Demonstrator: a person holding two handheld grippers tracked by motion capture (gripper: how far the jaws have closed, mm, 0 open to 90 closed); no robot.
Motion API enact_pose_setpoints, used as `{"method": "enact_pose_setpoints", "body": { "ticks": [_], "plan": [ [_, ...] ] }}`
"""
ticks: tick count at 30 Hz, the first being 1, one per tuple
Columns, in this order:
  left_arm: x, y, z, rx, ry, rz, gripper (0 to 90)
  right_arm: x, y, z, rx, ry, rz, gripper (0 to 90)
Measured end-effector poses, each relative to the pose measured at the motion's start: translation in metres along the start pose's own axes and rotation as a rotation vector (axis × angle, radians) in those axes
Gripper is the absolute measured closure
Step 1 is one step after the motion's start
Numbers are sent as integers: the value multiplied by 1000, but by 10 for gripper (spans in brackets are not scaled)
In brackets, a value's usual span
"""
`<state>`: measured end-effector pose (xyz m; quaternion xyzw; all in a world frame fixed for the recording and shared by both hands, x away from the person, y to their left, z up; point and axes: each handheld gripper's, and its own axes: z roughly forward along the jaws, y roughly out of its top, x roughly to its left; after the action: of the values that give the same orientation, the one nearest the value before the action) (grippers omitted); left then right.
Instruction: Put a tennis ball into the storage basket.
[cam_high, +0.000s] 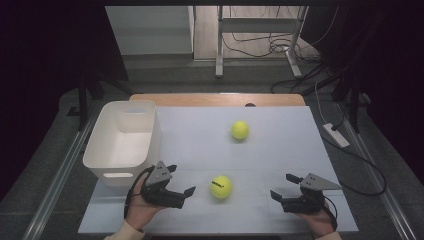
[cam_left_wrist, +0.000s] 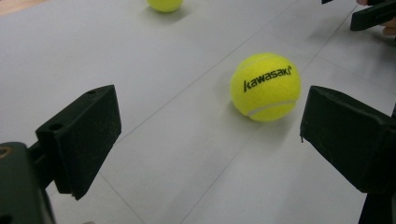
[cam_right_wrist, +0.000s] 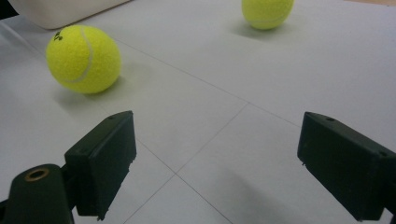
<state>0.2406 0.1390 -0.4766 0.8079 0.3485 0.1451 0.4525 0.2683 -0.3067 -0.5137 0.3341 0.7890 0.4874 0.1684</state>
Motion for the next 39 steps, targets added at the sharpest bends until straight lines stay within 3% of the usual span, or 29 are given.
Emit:
{"method": "enact_pose_setpoints", "body": {
  "ticks": [12, 22, 39],
  "plan": [
    [-1, 13, 5, -15, -27, 4, 52, 0, 0, 1, 5, 0, -2, 120],
    [-7, 23, 12, -12, -54, 36, 46, 1, 0, 1, 9, -1, -3, 120],
    [-20, 33, 34, 39, -107, 102, 42, 0, 0, 2, 16, -1, -3, 120]
  ]
}}
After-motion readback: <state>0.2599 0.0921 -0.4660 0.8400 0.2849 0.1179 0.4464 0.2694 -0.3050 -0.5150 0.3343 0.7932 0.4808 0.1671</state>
